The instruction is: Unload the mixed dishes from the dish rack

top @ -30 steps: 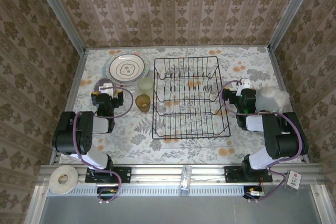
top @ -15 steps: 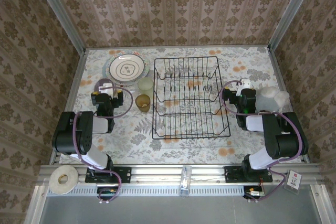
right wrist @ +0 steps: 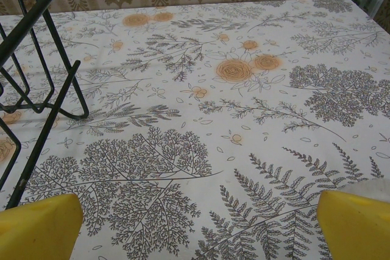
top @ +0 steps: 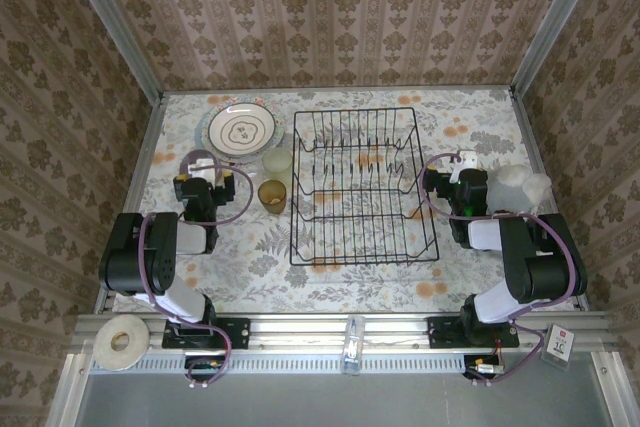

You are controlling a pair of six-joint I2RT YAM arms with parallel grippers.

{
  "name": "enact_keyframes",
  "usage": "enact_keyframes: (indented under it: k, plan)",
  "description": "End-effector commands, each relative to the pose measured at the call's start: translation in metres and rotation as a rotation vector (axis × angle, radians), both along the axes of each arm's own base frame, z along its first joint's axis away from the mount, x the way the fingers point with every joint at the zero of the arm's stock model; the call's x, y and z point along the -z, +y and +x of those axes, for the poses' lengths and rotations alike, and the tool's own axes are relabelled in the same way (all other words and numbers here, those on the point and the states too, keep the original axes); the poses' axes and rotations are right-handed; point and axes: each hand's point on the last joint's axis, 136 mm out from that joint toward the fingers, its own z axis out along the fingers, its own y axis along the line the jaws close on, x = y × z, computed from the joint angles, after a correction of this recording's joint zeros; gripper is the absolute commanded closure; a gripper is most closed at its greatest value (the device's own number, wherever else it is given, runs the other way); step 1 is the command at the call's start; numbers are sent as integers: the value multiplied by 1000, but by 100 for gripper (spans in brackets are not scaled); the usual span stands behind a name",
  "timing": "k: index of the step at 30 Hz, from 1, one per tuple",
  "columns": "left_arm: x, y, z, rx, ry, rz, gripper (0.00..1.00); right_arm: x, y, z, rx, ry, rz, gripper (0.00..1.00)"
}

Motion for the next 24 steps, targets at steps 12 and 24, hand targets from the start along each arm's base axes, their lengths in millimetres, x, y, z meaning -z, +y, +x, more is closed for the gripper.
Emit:
enact_keyframes:
  k: [12,24]
  plan:
    - [-11,1,6,-1,-26,-27,0,-3,11,5,-55,-8,2,0]
    - [-11,1,6,-2,-27,-28,0,-1,10,7,-59,2,16,0]
